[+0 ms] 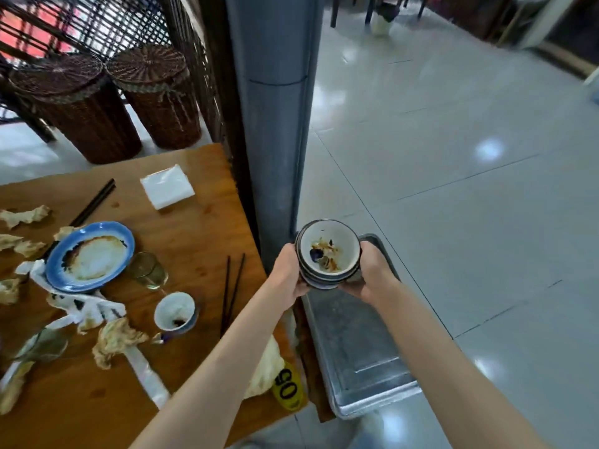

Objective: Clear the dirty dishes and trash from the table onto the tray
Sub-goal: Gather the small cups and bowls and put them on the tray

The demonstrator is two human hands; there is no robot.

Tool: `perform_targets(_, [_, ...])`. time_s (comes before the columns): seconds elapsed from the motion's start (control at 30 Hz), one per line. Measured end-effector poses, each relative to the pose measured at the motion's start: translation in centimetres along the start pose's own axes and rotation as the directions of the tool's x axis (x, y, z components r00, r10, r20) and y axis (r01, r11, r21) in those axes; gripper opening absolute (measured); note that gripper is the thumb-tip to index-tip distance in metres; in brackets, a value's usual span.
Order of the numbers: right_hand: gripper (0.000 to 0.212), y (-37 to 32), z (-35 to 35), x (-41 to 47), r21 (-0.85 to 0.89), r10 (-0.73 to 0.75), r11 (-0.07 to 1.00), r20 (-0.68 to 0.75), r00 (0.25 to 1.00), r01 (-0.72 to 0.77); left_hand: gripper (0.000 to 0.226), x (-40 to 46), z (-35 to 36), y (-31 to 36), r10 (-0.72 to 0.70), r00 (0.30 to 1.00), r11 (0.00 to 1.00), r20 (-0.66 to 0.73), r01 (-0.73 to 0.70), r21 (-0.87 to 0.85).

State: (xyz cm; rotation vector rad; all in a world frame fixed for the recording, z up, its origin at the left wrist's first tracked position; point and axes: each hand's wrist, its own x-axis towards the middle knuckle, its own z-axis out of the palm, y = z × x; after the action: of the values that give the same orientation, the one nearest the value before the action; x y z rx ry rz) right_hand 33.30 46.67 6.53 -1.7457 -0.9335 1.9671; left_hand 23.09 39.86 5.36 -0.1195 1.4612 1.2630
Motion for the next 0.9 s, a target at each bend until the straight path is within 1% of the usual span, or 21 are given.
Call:
perform_targets(0.07, [0.026,-0.4,-1.7,1.3,-0.006,0.002,1.000,-0.007,1.000,-0.002,0.036,1.2,2.0,-1.1,-0.018,1.000,0.999,-0.024,0.017,-0.034])
perform_targets(0.17, [0.026,-1.6,-3.8,3.4,-0.042,0.026,0.999,0.004,1.000,-0.026,0.040,3.0,4.7,-2.6,-0.033,0.999,0.994,-0.023,0.031,-0.105])
perform_targets(0.27, [0.029,-2.8,-5.7,5.9,-0.077,0.077,0.994,0.016,0.997,-0.075,0.038,5.3,7.1,-4.1,-0.049,0.995,0.987,-0.086,0.035,-0.156])
perform_targets(0.43, [0.031,-3.3,-7.5,11.1,-0.140,0.118,0.984,0.051,0.992,-0.110,0.041,9.9,9.3,-6.2,-0.025,0.993,0.981,-0.119,0.001,-0.193])
perform_targets(0.53, [0.032,-2.5,-7.4,15.0,-0.172,0.146,0.977,0.084,0.986,-0.130,0.045,13.0,9.2,-7.5,0.017,0.995,0.976,-0.094,-0.037,-0.216])
perform_targets(0.67, [0.034,-0.3,-6.4,20.5,-0.214,0.180,0.965,0.112,0.977,-0.154,0.044,18.1,8.1,-9.3,-0.013,0.983,0.971,-0.184,-0.031,-0.238])
perform_targets(0.77, [0.033,1.7,-5.7,24.6,-0.259,0.185,0.955,0.129,0.974,-0.147,0.044,21.8,7.3,-10.8,-0.036,0.981,0.959,-0.188,-0.019,-0.282])
perform_targets(0.9, [0.032,3.9,-4.7,29.9,-0.282,0.169,0.951,0.119,0.978,-0.130,0.044,26.8,6.5,-11.9,-0.007,0.979,0.963,-0.205,-0.049,-0.266])
